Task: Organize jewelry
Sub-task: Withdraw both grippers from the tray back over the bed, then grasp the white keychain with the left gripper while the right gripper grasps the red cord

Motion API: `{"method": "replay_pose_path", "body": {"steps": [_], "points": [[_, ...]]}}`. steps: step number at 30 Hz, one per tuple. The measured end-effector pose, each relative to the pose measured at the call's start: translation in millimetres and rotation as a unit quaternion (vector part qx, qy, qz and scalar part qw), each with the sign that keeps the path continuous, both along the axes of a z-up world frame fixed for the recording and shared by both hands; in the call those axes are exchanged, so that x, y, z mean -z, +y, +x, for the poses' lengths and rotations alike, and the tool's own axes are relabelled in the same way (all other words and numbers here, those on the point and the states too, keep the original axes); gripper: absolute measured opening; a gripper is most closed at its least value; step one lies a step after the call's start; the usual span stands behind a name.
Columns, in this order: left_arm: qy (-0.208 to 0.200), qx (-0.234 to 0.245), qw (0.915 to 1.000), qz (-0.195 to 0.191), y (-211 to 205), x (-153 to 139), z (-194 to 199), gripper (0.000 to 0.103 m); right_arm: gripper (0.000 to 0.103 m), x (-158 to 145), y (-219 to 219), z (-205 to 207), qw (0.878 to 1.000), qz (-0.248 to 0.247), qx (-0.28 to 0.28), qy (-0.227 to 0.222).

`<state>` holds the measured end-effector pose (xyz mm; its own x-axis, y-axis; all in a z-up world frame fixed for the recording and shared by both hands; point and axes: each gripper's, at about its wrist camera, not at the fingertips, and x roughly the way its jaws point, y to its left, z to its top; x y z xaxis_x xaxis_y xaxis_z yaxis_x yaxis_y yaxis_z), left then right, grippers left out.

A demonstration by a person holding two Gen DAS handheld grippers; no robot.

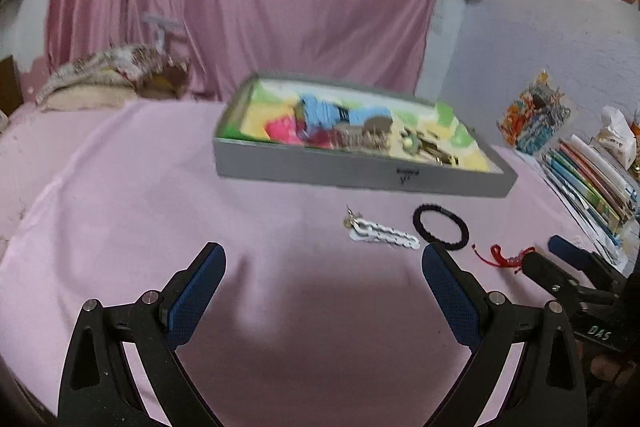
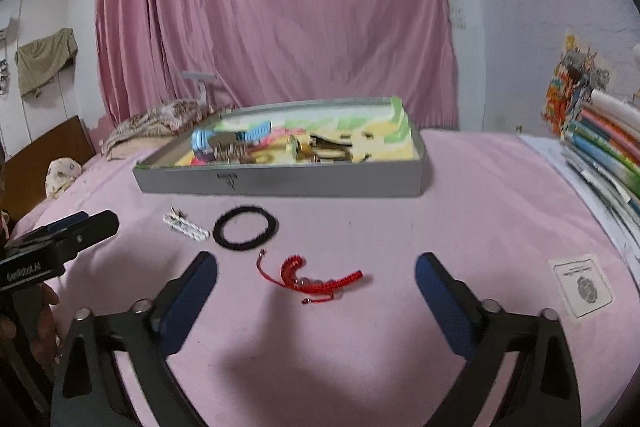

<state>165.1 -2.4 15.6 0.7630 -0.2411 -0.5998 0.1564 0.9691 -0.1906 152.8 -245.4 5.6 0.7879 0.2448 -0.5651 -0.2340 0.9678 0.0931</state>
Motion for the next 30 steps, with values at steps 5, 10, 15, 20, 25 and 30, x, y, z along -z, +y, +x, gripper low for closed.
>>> {"method": "replay_pose_path", "body": {"steps": [5, 10, 15, 20, 25, 30], "points": [[0.041, 0.025, 0.9988, -0.010, -6, 4, 20, 0.093, 0.078, 6, 1, 8, 1.000, -0.007, -0.003, 0.030], [0.064, 0.044, 0.9970, 0.000, -14, 2, 41, 0.085, 0.073, 5, 2, 15, 0.999, -0.002, -0.010, 0.052], [0.079, 0.054, 0.9954, -0.003, -18, 5, 54, 0.071, 0.064, 7, 4, 22, 0.998, -0.007, -0.013, 0.065], [0.076, 0.067, 0.9948, -0.001, -20, 7, 59, 0.056, 0.055, 7, 3, 22, 0.998, -0.009, -0.017, 0.065], [0.077, 0.089, 0.9930, -0.008, -22, 7, 59, 0.044, 0.045, 6, 2, 21, 0.998, -0.004, -0.024, 0.066], [0.078, 0.108, 0.9911, -0.002, -24, 7, 53, 0.030, 0.036, 6, 5, 18, 0.997, -0.007, -0.030, 0.065]]}}
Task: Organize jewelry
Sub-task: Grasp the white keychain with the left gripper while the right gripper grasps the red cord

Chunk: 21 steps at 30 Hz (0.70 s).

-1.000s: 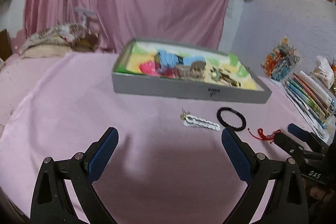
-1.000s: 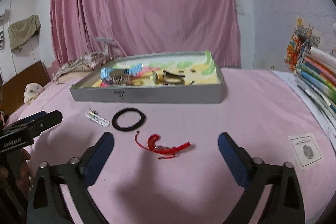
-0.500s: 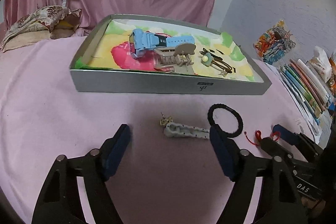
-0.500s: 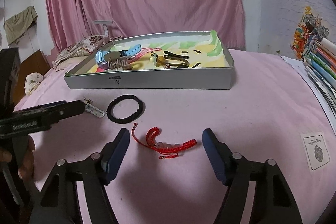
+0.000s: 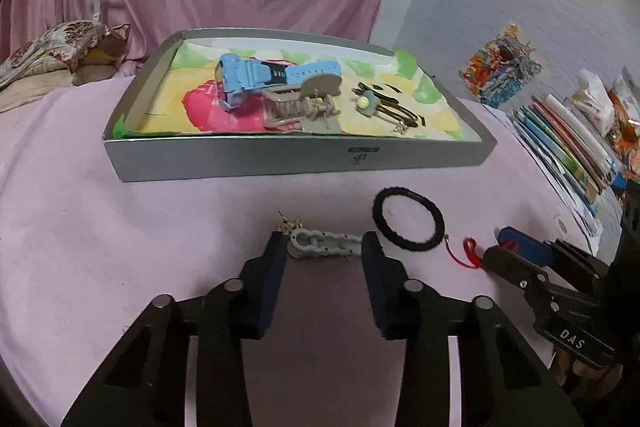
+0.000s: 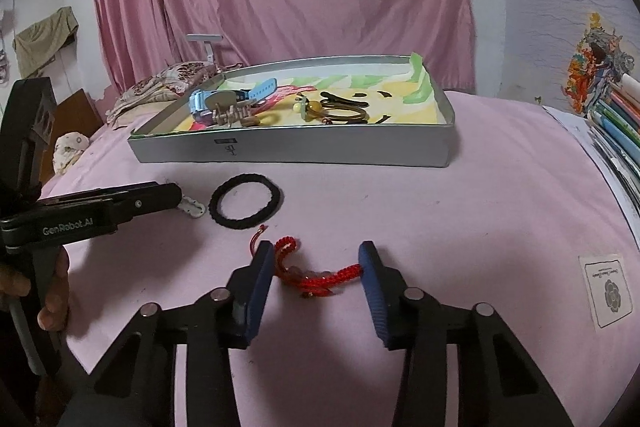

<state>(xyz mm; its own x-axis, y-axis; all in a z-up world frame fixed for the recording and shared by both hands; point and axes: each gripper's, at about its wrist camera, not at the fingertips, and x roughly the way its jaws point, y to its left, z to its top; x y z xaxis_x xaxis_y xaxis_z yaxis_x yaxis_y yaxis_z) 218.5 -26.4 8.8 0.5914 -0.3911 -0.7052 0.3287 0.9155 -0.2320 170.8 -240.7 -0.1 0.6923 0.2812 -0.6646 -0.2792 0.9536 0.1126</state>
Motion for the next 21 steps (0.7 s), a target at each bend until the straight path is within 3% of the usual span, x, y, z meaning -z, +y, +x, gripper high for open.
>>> {"method": "replay_pose_path", "body": {"steps": [5, 21], "points": [[-0.002, 0.017, 0.9998, 0.008, -4, 1, -9, 0.021, 0.032, 0, 0, -6, 1.000, -0.001, -0.007, -0.002], [-0.020, 0.074, 0.9960, 0.045, -16, 0, -8, 0.022, 0.032, 0, 1, -12, 1.000, 0.001, -0.027, -0.005]]}}
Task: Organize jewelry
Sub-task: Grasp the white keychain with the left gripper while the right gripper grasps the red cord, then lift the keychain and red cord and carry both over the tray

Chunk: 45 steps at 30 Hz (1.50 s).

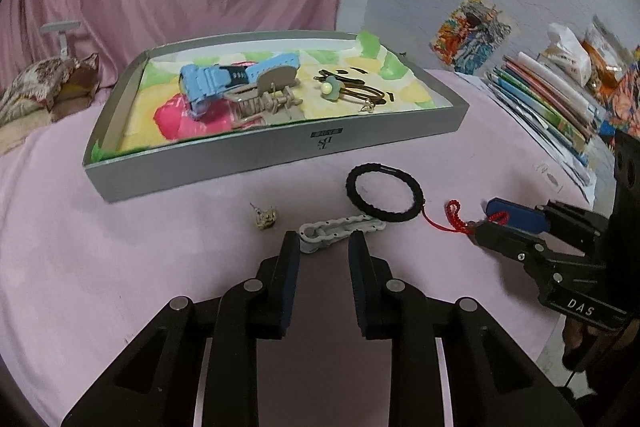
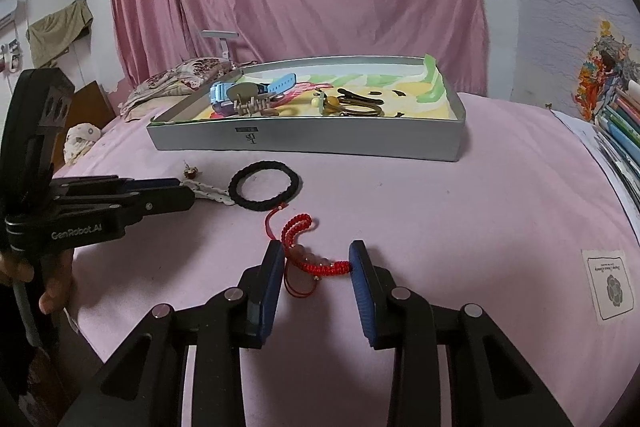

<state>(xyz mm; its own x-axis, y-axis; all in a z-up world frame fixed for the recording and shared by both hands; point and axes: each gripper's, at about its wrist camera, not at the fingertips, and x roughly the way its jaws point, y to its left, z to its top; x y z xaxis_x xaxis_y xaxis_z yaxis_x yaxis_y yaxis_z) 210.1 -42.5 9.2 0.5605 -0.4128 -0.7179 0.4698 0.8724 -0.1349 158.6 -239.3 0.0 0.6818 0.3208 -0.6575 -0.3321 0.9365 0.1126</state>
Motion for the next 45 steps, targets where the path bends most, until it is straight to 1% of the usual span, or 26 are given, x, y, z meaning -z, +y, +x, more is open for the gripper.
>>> {"method": "replay_pose_path", "body": {"steps": [4, 8, 10, 13, 16, 18, 25, 26, 28, 31, 32, 34, 36, 39, 43, 45], "points": [[-0.003, 0.017, 0.9997, 0.015, -4, 1, 5, 0.025, 0.032, 0, -1, 2, 1.000, 0.000, -0.001, 0.000], [-0.001, 0.024, 0.9995, 0.019, -8, 2, 11, 0.032, 0.032, -1, -2, 3, 1.000, 0.000, -0.001, 0.000], [0.000, 0.030, 0.9994, 0.014, -9, 1, 14, 0.032, 0.032, -1, -1, 2, 1.000, 0.000, -0.001, 0.000], [-0.007, 0.041, 0.9989, 0.023, -11, 0, 17, 0.033, 0.032, 0, -2, 3, 1.000, 0.000, -0.001, 0.000], [0.012, 0.061, 0.9979, 0.016, -13, 2, 22, 0.033, 0.032, -1, -2, 4, 1.000, 0.001, -0.001, 0.000], [0.016, 0.070, 0.9972, 0.020, -14, 3, 22, 0.032, 0.032, -1, -2, 5, 1.000, 0.001, -0.002, -0.001], [0.009, 0.089, 0.9955, 0.033, -15, 2, 5, 0.032, 0.032, -1, 2, 1, 1.000, -0.006, -0.021, -0.001], [0.008, 0.090, 0.9953, 0.034, -16, 2, 1, 0.032, 0.031, -1, 3, -1, 1.000, -0.009, -0.026, -0.001], [0.007, 0.094, 0.9948, 0.039, -19, 2, -4, 0.031, 0.028, -1, 6, -4, 0.999, -0.012, -0.032, -0.001], [0.006, 0.092, 0.9947, 0.045, -25, 2, -11, 0.027, 0.025, -1, 9, -6, 0.999, -0.017, -0.038, -0.001], [0.004, 0.090, 0.9948, 0.048, -26, 3, -13, 0.026, 0.022, -1, 11, -7, 0.999, -0.018, -0.039, 0.000], [0.000, 0.084, 0.9948, 0.057, -30, 3, -17, 0.023, 0.020, -1, 13, -7, 0.999, -0.021, -0.041, -0.001], [-0.003, 0.077, 0.9950, 0.064, -33, 3, -17, 0.018, 0.016, -1, 14, -8, 0.999, -0.027, -0.040, -0.003], [0.001, 0.061, 0.9959, 0.067, -35, 4, -15, 0.012, 0.013, 0, 16, -8, 0.999, -0.034, -0.040, -0.003], [0.003, 0.055, 0.9963, 0.067, -35, 3, -19, 0.012, 0.011, 0, 18, -10, 0.998, -0.044, -0.038, -0.006], [0.004, 0.047, 0.9970, 0.061, -34, 3, -24, 0.012, 0.010, 0, 19, -12, 0.998, -0.040, -0.042, -0.007]]}}
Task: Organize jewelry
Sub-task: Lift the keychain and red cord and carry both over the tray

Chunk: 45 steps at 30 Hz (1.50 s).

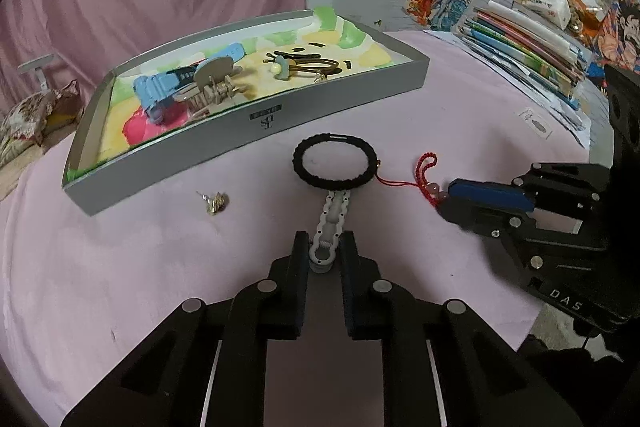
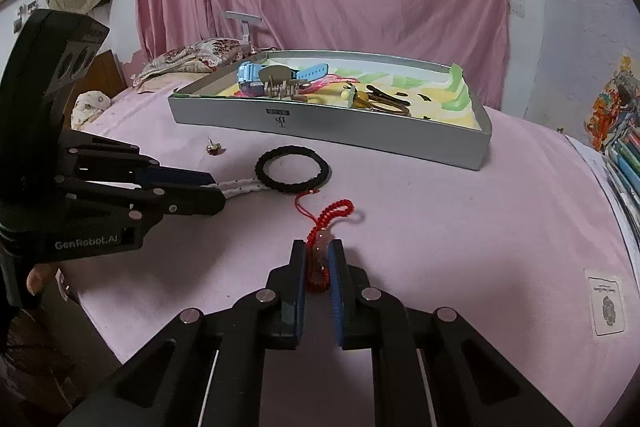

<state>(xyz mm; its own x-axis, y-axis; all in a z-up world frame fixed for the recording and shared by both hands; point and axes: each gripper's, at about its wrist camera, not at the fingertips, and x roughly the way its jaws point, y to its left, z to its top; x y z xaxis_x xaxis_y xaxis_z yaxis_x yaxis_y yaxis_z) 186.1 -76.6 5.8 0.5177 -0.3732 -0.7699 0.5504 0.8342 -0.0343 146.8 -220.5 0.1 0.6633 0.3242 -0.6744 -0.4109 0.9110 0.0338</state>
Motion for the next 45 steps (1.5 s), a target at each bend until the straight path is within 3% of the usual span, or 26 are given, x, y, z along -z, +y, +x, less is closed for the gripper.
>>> {"method": "replay_pose_path", "body": {"steps": [9, 16, 23, 30, 38, 45], "points": [[-0.018, -0.050, 0.9972, -0.052, 11, -2, -22, 0.012, 0.010, -3, -1, -11, 0.999, 0.030, -0.001, -0.025], [-0.085, -0.088, 0.9875, -0.099, 17, -18, -39, 0.012, 0.010, -17, -5, -17, 0.996, 0.052, 0.011, -0.071], [-0.144, -0.114, 0.9757, -0.119, 21, -44, -37, 0.012, 0.010, -41, -10, -17, 0.990, 0.068, 0.022, -0.118], [-0.221, -0.147, 0.9554, -0.129, 28, -86, -22, 0.012, 0.010, -84, -9, 3, 0.979, 0.095, 0.026, -0.178], [-0.268, -0.168, 0.9390, -0.135, 31, -113, 16, 0.012, 0.010, -115, -1, 49, 0.967, 0.115, 0.027, -0.225], [-0.279, -0.179, 0.9359, -0.120, 31, -114, 63, 0.012, 0.010, -115, -1, 95, 0.967, 0.112, 0.041, -0.227]]}}
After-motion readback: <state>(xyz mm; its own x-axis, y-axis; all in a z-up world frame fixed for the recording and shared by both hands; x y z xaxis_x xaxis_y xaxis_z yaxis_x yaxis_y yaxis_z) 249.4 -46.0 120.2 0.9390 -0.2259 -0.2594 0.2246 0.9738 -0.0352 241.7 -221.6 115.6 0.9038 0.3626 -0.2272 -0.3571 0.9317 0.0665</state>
